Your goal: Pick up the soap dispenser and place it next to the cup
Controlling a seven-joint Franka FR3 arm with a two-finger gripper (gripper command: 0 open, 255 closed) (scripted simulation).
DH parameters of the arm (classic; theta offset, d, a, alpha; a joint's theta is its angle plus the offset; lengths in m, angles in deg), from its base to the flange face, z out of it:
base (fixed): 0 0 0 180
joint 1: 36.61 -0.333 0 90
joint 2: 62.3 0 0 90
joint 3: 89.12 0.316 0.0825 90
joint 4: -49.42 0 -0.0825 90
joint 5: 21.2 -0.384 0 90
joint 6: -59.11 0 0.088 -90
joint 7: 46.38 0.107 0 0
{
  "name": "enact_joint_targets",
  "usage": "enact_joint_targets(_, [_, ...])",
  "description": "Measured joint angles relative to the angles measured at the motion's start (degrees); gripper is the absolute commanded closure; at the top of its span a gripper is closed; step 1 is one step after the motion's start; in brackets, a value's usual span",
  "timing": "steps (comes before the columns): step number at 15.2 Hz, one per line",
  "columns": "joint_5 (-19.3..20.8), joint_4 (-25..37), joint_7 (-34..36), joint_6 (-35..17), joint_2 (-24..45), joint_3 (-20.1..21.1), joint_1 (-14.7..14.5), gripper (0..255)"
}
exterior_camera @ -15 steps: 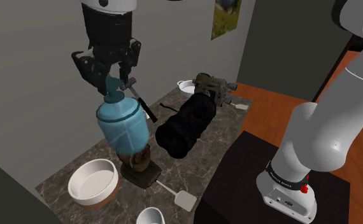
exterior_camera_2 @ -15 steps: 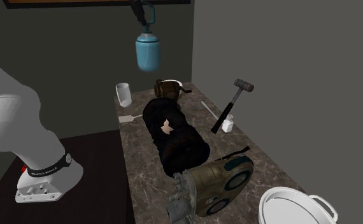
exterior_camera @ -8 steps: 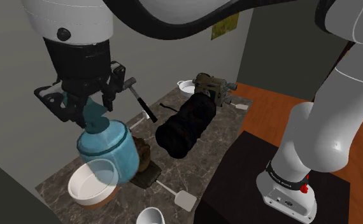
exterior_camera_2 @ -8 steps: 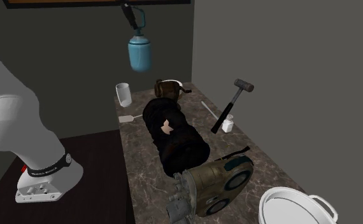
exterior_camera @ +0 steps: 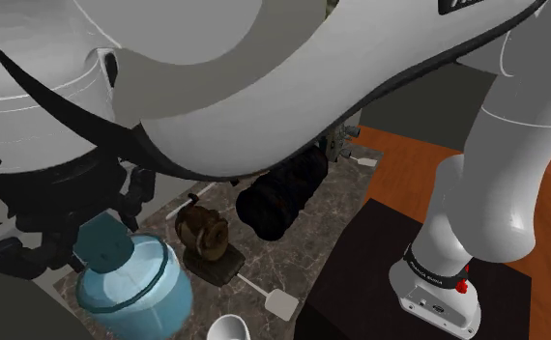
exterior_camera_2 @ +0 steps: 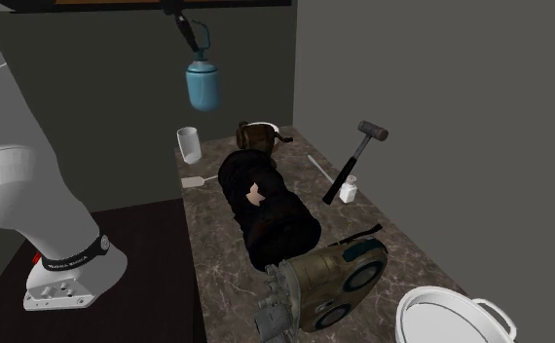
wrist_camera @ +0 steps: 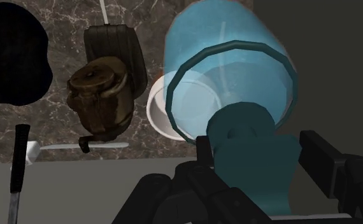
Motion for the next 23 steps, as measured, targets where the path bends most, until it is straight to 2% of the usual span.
enact_joint_targets(16, [1.34, -12.17, 3.35, -11.81, 0.03, -0.41, 0.46, 255])
enact_joint_targets(23, [3.30, -15.93, 5.54, -16.37, 1.56, -0.64, 0.25, 255])
